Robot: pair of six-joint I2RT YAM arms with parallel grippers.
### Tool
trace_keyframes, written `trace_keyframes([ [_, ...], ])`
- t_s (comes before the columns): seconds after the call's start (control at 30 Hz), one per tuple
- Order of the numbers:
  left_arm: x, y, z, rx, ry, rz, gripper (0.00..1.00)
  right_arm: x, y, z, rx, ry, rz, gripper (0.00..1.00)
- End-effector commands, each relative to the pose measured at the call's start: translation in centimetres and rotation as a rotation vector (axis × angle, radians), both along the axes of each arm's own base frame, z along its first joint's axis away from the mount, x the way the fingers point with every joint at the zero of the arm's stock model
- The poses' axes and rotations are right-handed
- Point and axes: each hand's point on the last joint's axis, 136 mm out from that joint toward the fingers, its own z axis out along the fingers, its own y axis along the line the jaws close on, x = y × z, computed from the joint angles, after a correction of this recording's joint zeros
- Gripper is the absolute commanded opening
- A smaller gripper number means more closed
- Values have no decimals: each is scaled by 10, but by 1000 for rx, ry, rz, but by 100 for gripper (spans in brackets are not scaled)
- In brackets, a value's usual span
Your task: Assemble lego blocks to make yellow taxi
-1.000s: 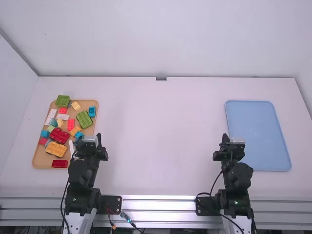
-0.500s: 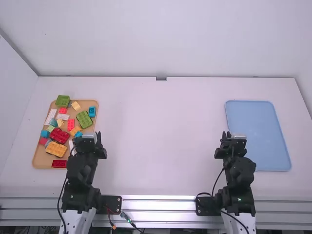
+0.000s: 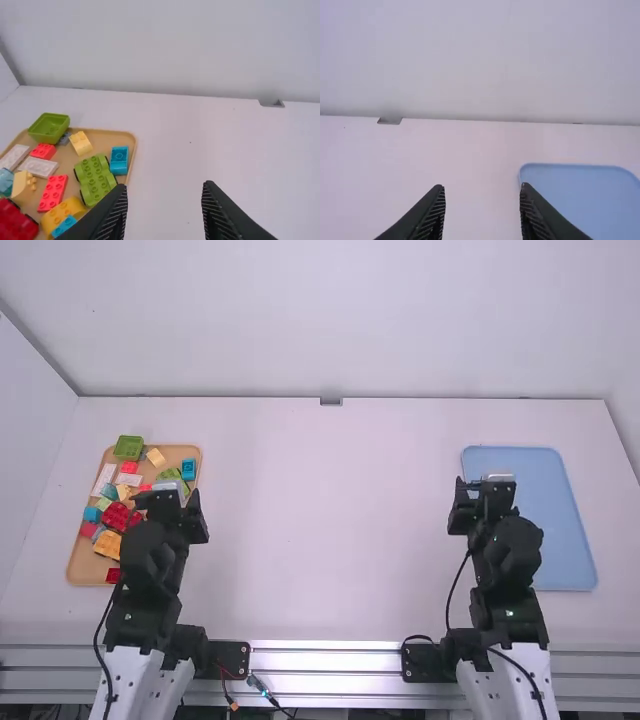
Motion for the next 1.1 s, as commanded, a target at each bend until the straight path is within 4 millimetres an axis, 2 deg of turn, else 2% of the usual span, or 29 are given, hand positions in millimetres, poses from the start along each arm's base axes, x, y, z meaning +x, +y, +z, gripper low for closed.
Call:
trace_keyframes([
  [0.0,6,4,18,-2,-13,34,46,9,2,28,-16,-33,7,46],
  [0.13,19,9,32,-6,-4,70,55,30,8,48,-29,-27,20,55],
  [0.17,19,9,32,-6,-4,70,55,30,8,48,-29,-27,20,55],
  [0.27,31,13,43,-46,3,108,62,49,11,59,-44,-5,25,62],
  [0.37,39,15,47,-66,21,135,67,62,13,62,-55,22,29,67],
  [0.47,44,29,49,-123,41,238,72,83,16,61,-51,58,29,73],
  [0.53,44,43,46,-189,57,337,77,98,18,57,-53,86,29,76],
  [0.7,45,69,35,-275,129,459,84,138,25,46,-69,124,38,84],
  [0.87,42,94,20,-387,213,527,91,169,31,35,-80,147,48,90],
  [1.07,7,141,-17,-556,341,812,96,191,35,28,-90,166,51,96],
])
